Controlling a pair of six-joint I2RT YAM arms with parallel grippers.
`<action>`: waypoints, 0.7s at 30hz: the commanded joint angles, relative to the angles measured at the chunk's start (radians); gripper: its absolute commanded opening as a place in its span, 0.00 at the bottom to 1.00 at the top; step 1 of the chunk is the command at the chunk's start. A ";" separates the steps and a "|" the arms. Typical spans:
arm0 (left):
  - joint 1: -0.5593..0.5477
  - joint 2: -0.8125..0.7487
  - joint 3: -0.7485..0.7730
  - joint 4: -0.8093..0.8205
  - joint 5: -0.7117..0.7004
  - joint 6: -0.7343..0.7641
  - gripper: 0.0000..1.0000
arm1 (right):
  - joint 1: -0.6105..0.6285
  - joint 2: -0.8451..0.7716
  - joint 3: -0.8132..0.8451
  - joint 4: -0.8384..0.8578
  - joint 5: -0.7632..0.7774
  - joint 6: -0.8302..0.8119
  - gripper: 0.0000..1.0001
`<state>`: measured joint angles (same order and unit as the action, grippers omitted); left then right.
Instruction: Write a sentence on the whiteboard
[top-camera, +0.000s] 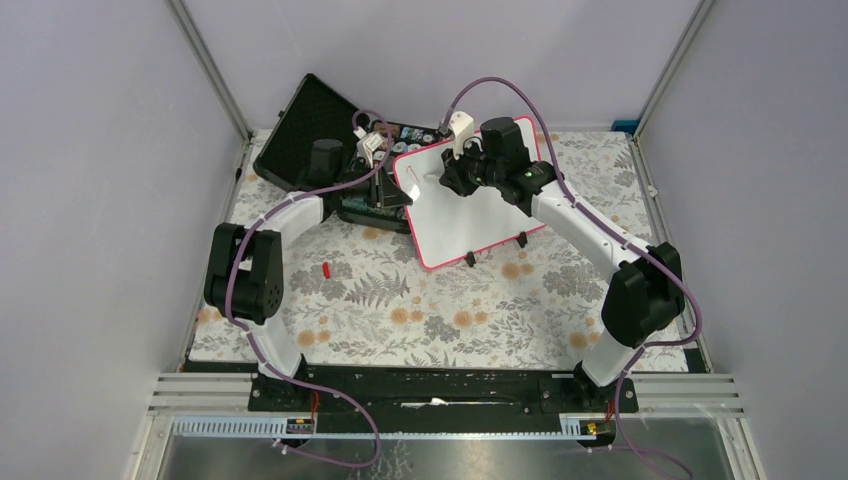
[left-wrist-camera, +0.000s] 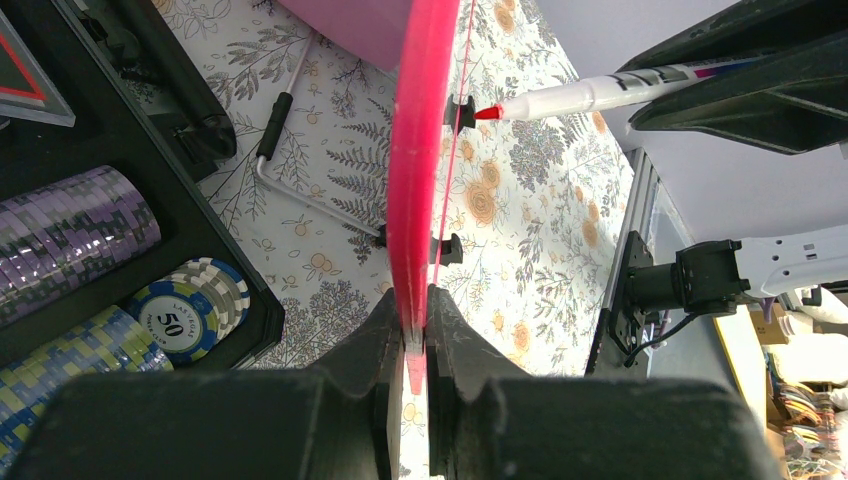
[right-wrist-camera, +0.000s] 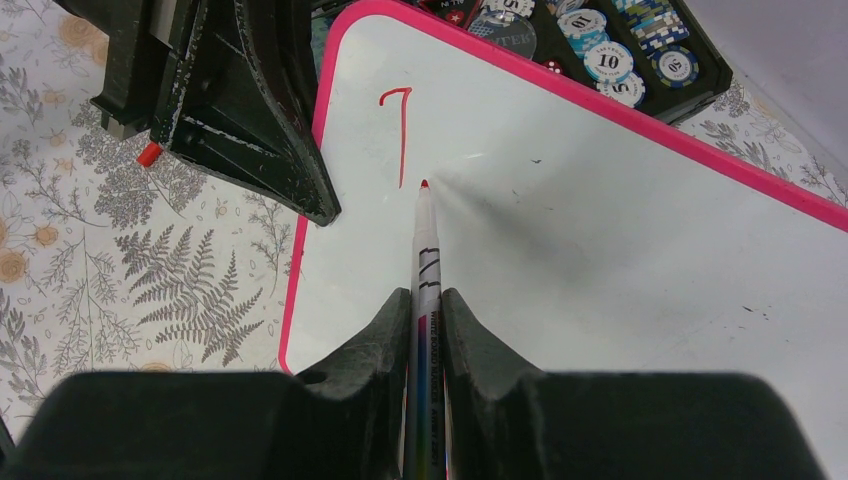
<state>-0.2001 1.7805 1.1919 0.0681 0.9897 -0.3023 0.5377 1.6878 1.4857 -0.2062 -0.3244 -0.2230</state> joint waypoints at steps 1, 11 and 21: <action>-0.005 -0.013 0.023 -0.002 -0.009 0.040 0.00 | -0.005 -0.023 0.033 0.002 0.002 -0.003 0.00; -0.006 -0.012 0.026 -0.006 -0.010 0.043 0.00 | -0.012 -0.011 0.034 0.002 -0.013 -0.002 0.00; -0.007 -0.009 0.025 -0.006 -0.008 0.043 0.00 | -0.012 0.006 0.051 0.002 0.011 -0.009 0.00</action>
<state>-0.2001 1.7805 1.1919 0.0624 0.9897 -0.2958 0.5335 1.6878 1.4857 -0.2062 -0.3264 -0.2234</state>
